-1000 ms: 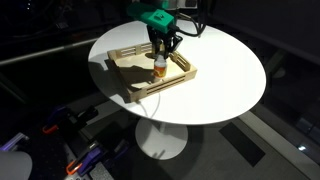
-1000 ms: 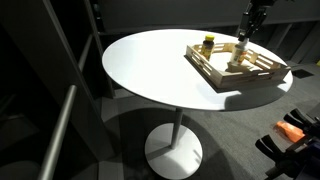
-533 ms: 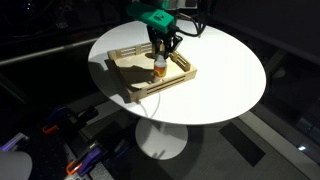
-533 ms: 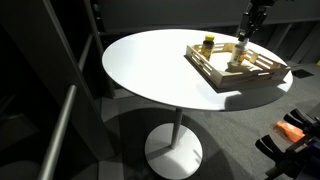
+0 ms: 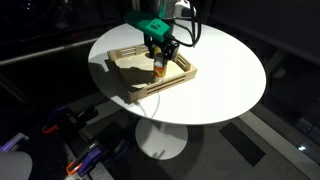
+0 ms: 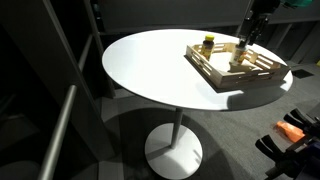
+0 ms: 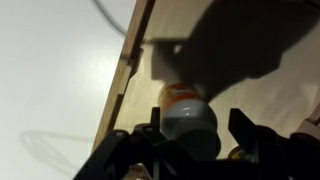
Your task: Put the white cap on the white bottle
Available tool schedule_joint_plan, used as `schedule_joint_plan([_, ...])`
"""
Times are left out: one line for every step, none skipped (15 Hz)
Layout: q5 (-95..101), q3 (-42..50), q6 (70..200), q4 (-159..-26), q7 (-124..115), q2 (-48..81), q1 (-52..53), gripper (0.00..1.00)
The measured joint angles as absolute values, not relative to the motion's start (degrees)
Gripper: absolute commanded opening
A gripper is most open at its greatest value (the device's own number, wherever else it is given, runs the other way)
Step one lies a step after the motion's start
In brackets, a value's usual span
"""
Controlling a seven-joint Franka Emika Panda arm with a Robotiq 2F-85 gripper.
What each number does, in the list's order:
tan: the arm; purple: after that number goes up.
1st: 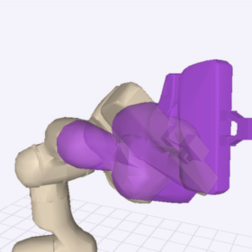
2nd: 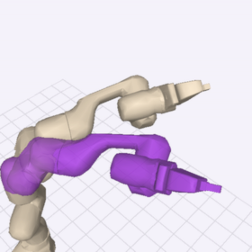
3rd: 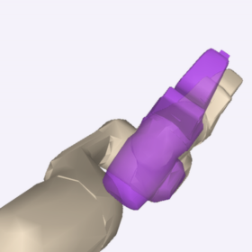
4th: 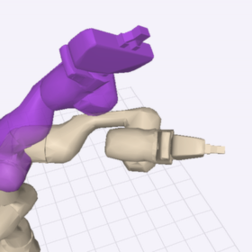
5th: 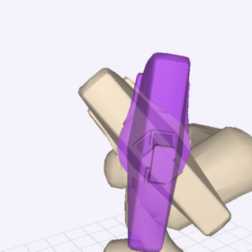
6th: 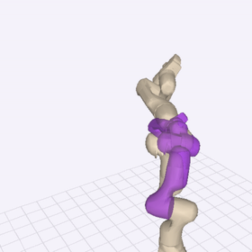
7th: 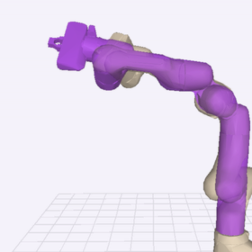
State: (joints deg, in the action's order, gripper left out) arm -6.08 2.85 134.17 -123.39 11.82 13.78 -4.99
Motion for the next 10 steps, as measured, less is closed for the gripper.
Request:
schedule_joint_plan([-6.1,2.8,134.3,-123.7,11.8,13.8,-5.0,1.0])
schedule_joint_plan([-6.1,2.8,134.3,-123.9,11.8,13.8,-5.0,1.0])
schedule_joint_plan([-6.1,2.8,134.4,-124.0,11.8,13.8,-5.0,1.0])
schedule_joint_plan([-6.1,2.8,134.5,-124.0,11.8,13.8,-5.0,1.0])
schedule_joint_plan([-6.1,2.8,134.5,-124.0,11.8,13.7,-5.0,1.0])
schedule_joint_plan([-6.0,2.8,134.5,-124.0,11.8,13.5,-5.0,1.0])
schedule_joint_plan([-5.8,2.8,134.5,-124.0,11.8,13.2,-5.0,1.0])
schedule_joint_plan([-5.2,2.8,134.5,-124.0,11.8,12.8,-5.0,1.0])
schedule_joint_plan([-4.5,2.9,134.5,-124.0,11.8,12.3,-5.0,1.0])
schedule_joint_plan([-3.8,2.9,134.5,-124.0,11.8,11.7,-5.0,1.0])
